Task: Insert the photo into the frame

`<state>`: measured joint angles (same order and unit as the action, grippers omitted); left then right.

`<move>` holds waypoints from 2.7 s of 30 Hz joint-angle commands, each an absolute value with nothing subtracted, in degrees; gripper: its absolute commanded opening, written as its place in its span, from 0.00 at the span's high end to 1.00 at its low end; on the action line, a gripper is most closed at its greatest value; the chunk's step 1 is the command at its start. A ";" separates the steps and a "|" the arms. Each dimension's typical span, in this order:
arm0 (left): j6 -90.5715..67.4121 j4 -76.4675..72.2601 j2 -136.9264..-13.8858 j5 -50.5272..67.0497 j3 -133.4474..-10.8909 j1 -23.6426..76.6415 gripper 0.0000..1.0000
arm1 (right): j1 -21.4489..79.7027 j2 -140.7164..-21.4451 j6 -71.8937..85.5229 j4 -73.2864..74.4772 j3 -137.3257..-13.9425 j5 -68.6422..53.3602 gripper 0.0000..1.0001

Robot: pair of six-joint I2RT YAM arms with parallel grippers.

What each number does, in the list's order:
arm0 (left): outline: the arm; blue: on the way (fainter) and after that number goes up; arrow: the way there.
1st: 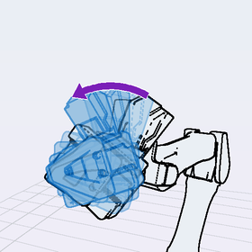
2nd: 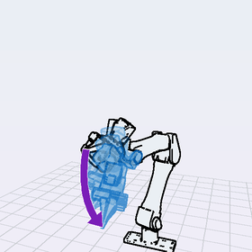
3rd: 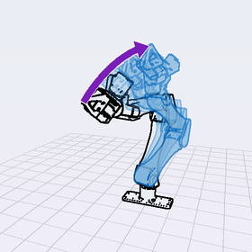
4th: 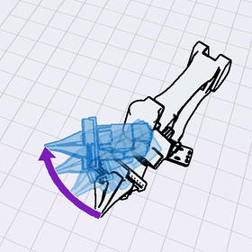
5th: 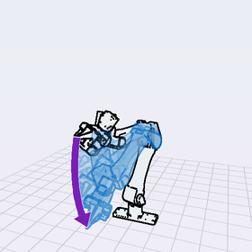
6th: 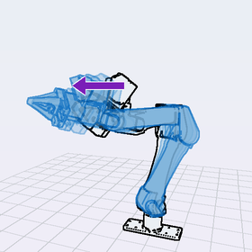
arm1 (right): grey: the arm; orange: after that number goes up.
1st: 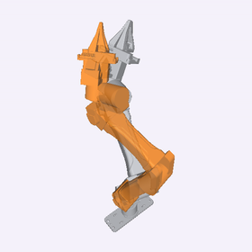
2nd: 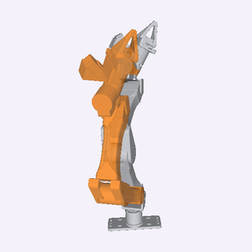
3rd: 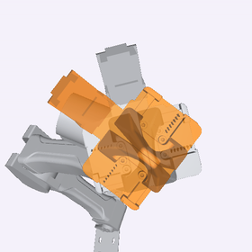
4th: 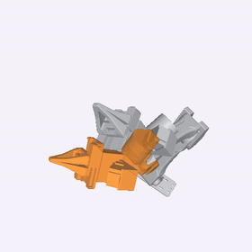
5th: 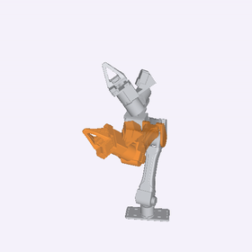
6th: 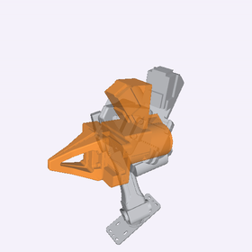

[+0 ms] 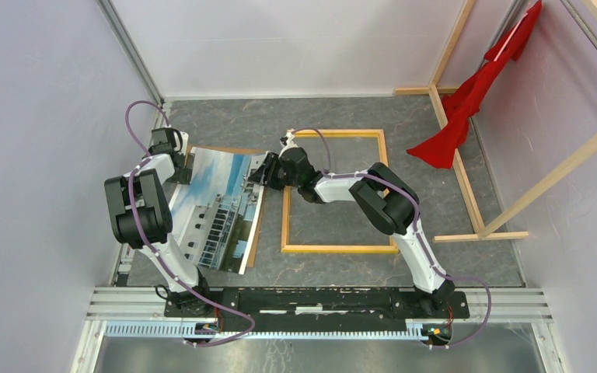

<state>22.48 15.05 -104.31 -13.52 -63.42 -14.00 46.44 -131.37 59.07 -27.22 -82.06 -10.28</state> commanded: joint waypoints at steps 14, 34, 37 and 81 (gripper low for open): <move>24.08 29.65 -99.43 -3.49 -67.08 -18.05 0.00 | 45.46 -110.66 36.13 -3.33 -92.62 -8.94 1.00; 21.24 31.98 -94.38 -4.52 -68.03 -18.54 0.00 | 24.63 -74.12 12.97 39.75 -92.32 6.76 1.00; 20.86 32.35 -94.80 -4.08 -67.92 -18.52 0.00 | 24.64 -70.44 9.36 43.57 -94.18 18.73 1.00; 20.56 28.67 -92.18 -4.21 -63.13 -18.46 0.00 | 41.54 -89.70 33.87 33.36 -77.65 1.66 1.00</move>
<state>22.35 30.94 -94.98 -4.32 -63.81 -18.26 44.93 -94.43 25.74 45.36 -82.06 12.93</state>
